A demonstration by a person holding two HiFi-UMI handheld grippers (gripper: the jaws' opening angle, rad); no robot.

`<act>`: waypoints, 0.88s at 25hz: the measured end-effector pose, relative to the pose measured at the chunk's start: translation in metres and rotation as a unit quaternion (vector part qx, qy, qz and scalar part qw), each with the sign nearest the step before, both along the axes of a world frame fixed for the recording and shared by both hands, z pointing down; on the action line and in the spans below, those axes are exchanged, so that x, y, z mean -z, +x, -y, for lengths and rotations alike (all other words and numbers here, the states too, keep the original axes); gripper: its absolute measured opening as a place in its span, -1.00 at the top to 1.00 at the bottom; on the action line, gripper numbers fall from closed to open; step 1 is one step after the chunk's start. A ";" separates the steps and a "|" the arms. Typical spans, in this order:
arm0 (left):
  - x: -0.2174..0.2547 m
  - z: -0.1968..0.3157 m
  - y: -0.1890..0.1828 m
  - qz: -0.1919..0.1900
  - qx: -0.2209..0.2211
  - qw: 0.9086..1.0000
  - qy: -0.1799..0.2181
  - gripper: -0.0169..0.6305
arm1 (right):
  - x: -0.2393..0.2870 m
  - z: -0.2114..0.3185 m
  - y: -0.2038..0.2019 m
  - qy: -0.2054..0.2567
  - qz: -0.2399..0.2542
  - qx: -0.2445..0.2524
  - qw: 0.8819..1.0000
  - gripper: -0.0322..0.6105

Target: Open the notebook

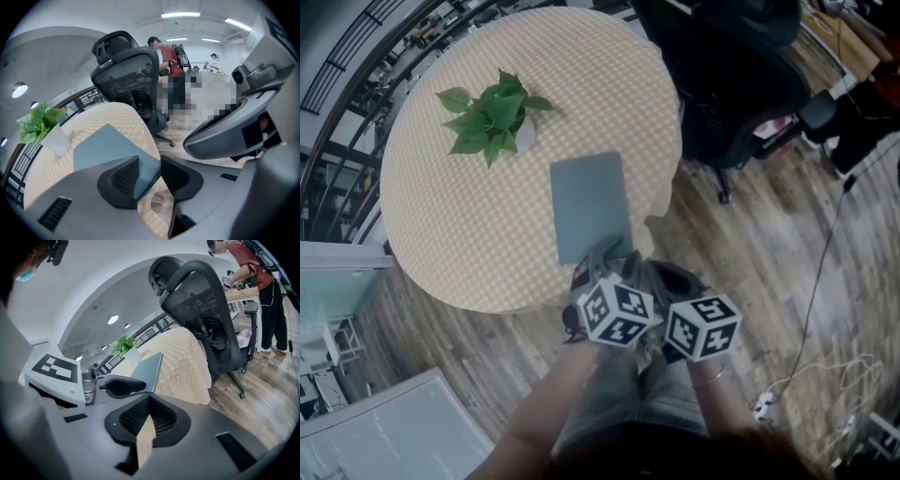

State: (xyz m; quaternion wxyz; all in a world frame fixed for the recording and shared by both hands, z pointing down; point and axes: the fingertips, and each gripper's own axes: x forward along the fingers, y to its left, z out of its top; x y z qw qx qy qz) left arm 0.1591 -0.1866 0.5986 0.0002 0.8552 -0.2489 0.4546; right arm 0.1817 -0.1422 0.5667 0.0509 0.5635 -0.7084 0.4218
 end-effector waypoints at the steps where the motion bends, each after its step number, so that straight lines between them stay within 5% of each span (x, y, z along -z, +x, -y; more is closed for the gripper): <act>1: 0.000 0.000 0.000 -0.001 0.002 1.000 -0.001 0.48 | 0.000 0.000 0.001 0.000 0.000 0.000 1.000 0.87; 22: 0.018 -0.003 0.001 -0.048 -0.003 0.999 -0.013 0.87 | 0.015 0.003 0.000 0.017 0.006 -0.002 1.000 0.87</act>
